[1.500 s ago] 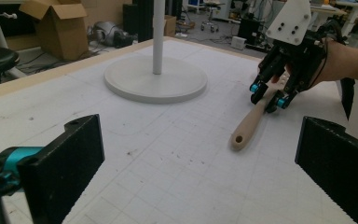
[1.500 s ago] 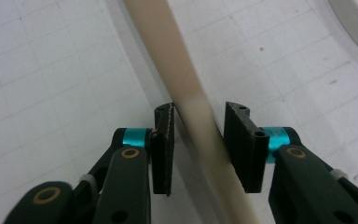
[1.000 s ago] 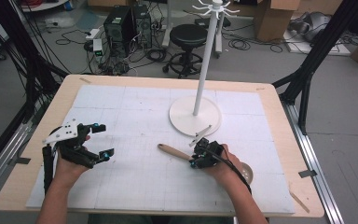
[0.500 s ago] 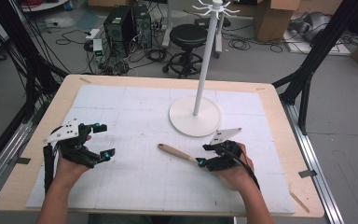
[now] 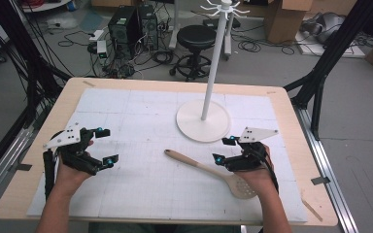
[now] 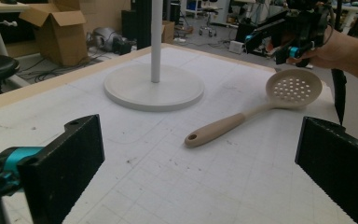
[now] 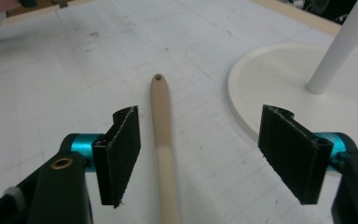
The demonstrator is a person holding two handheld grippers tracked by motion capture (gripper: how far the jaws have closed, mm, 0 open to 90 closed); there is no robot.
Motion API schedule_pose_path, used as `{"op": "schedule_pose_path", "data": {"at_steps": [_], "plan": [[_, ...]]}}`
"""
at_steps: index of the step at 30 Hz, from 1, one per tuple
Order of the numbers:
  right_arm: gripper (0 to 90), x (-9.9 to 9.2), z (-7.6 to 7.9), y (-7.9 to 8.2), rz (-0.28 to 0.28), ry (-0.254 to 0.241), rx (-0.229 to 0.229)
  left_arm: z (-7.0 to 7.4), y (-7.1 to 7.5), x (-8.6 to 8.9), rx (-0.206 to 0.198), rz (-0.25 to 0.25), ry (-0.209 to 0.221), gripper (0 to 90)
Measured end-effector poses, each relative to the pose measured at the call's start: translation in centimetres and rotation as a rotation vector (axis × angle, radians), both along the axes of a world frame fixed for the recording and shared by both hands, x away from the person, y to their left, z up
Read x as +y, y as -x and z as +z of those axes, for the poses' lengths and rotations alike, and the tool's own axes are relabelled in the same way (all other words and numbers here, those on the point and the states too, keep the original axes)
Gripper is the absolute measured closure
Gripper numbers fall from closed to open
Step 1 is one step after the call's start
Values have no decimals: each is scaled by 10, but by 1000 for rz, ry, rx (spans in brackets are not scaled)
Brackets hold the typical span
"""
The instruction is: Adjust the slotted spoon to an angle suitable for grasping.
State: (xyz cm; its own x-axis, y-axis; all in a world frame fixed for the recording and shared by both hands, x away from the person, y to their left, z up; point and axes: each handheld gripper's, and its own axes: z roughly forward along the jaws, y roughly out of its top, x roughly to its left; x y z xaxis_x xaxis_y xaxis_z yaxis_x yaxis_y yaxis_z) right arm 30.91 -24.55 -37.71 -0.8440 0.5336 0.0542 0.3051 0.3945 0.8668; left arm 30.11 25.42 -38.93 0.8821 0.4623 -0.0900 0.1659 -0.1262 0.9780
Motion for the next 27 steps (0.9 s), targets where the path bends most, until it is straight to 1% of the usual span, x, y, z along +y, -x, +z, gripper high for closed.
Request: {"op": "schedule_pose_path", "data": {"at_steps": [1, 2, 3, 4, 6, 8, 10, 14, 17, 19, 20, 23, 27], "plan": [[234, 0, 0, 1, 2, -5, -7, 0, 0, 1, -1, 3, 1, 17], [189, 1, 1, 2, -10, -3, -24, 1, 1, 1, -1, 2, 2, 17], [189, 1, 1, 2, -10, -3, -24, 1, 1, 1, -1, 2, 2, 17], [174, 1, 2, 3, -20, -12, -48, 1, 1, 1, -2, 2, -1, 17], [150, 0, 3, 3, -35, -19, -62, 0, 1, 0, 1, 0, -3, 17], [149, -2, 3, 3, -40, -33, -56, 0, 0, -1, 3, -2, -4, 17], [134, -3, 2, 3, -34, -50, -57, 0, 1, -2, 4, 1, -12, 17], [118, -1, 2, 4, -24, -50, -57, 0, 2, -3, 4, 2, -14, 17], [116, -1, 2, 5, -26, -54, -59, 1, 4, -3, -1, -2, -3, 17], [115, -1, 3, 5, -27, -55, -58, 2, 4, -3, 0, -1, -2, 17], [112, -1, 3, 4, -26, -54, -65, 1, 3, -3, 0, -1, -4, 17], [112, 0, 2, 4, -25, -50, -63, 1, 3, -3, 5, 5, -7, 17], [113, 0, 3, 5, -27, -48, -63, 1, 3, -3, 3, 3, -5, 17]]}}
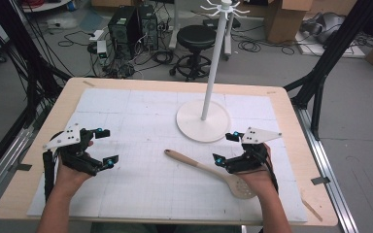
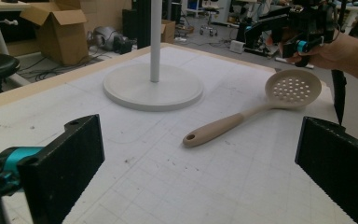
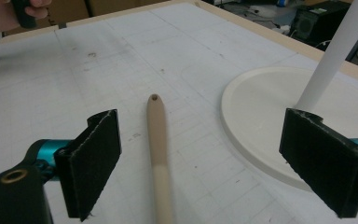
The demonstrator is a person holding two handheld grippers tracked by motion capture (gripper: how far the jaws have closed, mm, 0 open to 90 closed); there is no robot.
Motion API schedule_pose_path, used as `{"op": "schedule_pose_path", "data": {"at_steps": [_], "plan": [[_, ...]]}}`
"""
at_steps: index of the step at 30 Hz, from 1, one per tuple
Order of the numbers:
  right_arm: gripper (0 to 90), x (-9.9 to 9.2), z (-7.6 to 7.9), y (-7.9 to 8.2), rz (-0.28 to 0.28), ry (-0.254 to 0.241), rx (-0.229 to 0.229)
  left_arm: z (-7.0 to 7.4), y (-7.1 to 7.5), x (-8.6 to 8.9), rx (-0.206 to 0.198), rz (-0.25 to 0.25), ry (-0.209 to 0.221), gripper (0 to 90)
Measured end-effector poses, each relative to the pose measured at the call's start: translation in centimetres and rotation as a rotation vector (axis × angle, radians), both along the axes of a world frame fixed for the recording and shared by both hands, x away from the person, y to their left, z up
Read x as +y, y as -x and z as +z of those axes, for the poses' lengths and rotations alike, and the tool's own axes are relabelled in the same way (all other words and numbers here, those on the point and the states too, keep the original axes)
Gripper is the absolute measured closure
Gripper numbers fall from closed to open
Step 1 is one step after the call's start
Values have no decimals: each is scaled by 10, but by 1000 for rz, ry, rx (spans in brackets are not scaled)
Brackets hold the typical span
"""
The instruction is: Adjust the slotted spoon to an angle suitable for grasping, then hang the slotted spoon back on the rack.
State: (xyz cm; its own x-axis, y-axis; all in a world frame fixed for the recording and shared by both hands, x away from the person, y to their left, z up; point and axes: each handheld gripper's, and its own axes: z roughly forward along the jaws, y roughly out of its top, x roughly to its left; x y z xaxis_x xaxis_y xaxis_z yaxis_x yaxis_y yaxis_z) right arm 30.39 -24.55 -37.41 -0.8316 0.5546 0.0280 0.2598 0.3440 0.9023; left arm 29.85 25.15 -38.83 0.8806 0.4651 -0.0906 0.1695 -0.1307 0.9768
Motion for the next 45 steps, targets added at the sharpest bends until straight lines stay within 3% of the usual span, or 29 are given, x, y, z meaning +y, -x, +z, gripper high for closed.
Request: {"op": "schedule_pose_path", "data": {"at_steps": [6, 10, 13, 16, 26, 30, 34, 40, 45], "plan": [[113, 2, 0, 0, -6, 16, 10, 1, -1, 2, -5, 8, -12, 17], [113, 8, 2, 0, 0, 52, 8, 1, -1, 0, -5, 1, -10, 17], [113, 13, 1, -2, -1, 72, 18, -1, -2, 0, 1, 1, -33, 17], [114, 15, 0, -1, 0, 78, 23, -1, -2, 2, 1, -1, -18, 17], [117, 31, -10, -2, -6, 191, 36, 2, 0, -2, -5, -4, -15, 17], [125, 38, -17, -4, -7, 218, 67, 1, 0, -3, -1, -8, -26, 17], [134, 48, -25, -8, -9, 287, 89, 1, 0, -3, -5, -7, -23, 17], [153, 54, -32, -11, -30, 339, 128, 1, 0, -2, -3, -6, -24, 17], [191, 62, -38, -12, -7, 372, 150, 0, -1, -3, 1, -7, -26, 17]]}}
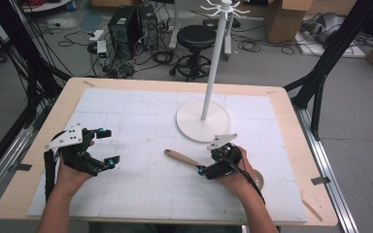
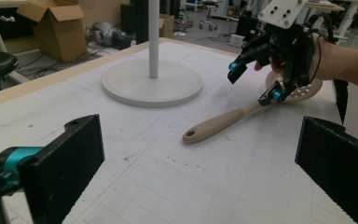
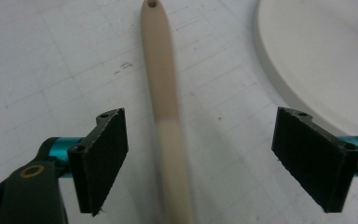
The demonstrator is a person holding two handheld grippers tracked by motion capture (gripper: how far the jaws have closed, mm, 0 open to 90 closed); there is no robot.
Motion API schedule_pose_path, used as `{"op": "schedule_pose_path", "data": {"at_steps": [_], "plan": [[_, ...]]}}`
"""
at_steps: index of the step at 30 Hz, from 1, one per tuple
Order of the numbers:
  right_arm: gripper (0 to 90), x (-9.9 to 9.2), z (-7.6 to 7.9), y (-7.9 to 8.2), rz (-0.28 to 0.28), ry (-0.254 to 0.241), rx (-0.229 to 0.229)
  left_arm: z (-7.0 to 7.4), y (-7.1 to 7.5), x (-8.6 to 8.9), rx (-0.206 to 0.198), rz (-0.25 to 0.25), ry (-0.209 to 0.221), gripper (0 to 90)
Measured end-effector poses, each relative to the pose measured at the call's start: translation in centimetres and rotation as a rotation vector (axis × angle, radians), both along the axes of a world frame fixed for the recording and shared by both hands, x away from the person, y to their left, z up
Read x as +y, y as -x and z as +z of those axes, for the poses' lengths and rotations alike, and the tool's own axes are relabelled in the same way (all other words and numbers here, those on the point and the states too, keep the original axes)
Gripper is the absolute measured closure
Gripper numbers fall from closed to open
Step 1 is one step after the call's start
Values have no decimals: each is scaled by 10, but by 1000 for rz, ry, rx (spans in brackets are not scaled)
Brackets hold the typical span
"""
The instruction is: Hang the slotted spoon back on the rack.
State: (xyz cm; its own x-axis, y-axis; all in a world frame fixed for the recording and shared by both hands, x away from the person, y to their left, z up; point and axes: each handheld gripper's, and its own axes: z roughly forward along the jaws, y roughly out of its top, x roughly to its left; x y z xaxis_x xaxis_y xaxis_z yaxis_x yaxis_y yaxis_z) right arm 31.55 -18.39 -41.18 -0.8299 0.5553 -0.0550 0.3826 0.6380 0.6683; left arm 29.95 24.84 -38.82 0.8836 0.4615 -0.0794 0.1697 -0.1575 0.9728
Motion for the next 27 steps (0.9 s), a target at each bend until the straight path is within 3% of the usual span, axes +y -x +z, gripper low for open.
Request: {"op": "schedule_pose_path", "data": {"at_steps": [5, 6, 7, 10, 23, 27], "plan": [[244, 7, -4, -2, 12, 30, 20, 0, 0, 1, -2, 4, -9, 17], [308, 9, -5, -5, 11, 42, 41, 0, 0, 2, -1, 5, -10, 17], [308, 9, -5, -5, 11, 42, 41, 0, 0, 2, -1, 5, -10, 17], [418, 11, -8, -7, 24, 48, 84, 0, -1, 4, 0, 9, -6, 17], [548, 19, -15, -9, 68, 131, 106, 0, 0, 4, -7, 19, -8, 17], [576, 20, -14, -9, 76, 134, 106, 0, 0, 4, -6, 18, -5, 17]]}}
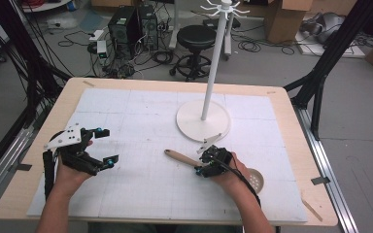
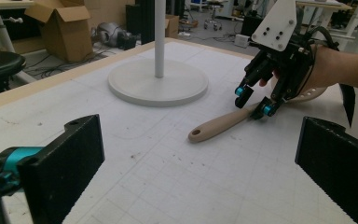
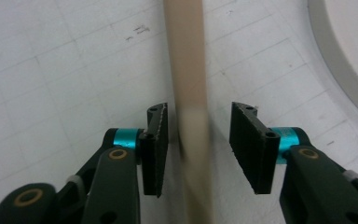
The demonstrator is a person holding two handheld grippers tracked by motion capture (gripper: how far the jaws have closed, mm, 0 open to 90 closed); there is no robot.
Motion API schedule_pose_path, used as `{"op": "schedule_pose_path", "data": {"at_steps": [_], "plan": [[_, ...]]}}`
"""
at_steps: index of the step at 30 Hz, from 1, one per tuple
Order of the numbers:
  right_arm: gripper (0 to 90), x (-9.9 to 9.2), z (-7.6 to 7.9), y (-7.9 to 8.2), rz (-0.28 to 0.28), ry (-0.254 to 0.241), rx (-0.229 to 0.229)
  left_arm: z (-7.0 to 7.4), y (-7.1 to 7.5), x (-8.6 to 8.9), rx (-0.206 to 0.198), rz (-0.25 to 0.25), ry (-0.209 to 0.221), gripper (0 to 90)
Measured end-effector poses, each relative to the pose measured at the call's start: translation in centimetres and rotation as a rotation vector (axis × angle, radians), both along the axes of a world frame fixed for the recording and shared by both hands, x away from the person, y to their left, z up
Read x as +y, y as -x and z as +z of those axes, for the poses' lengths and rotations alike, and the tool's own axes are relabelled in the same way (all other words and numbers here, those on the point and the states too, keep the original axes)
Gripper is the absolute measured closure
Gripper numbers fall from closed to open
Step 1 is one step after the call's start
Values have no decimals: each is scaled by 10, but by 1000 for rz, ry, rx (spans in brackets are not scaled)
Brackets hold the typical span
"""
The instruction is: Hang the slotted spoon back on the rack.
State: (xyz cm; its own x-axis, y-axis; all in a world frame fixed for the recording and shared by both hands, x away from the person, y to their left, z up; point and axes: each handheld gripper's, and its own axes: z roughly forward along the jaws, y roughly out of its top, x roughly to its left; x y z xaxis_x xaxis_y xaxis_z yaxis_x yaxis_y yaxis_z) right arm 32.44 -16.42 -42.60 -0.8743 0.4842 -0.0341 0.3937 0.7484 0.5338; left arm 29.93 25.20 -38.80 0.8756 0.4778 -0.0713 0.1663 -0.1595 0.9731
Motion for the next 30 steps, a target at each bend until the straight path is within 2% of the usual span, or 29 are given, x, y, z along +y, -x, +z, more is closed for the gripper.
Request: {"op": "schedule_pose_path", "data": {"at_steps": [2, 3, 11, 14, 15, 23, 29, 30], "plan": [[604, 0, 0, -1, 0, -2, 12, 0, 0, -1, 1, -3, 0, 17], [618, 0, 0, -2, -4, -11, 38, -1, 0, -1, 3, -5, -1, 17], [652, 0, 1, -7, -29, -10, 86, -1, 0, -2, 3, -9, -4, 17], [675, 0, 1, -7, -36, -12, 88, -1, 0, -3, 4, -9, -4, 17], [727, 1, 2, -6, -39, -7, 80, -1, 0, -3, 4, -8, -6, 17], [743, 4, 2, -3, -10, 23, 44, 0, 0, -2, 2, -8, -3, 17], [744, 3, 4, -1, 1, 20, 38, 1, 1, 0, -2, -4, 8, 17], [744, 0, 7, 0, -1, 5, 27, 1, 1, 1, -4, -1, 9, 17]]}}
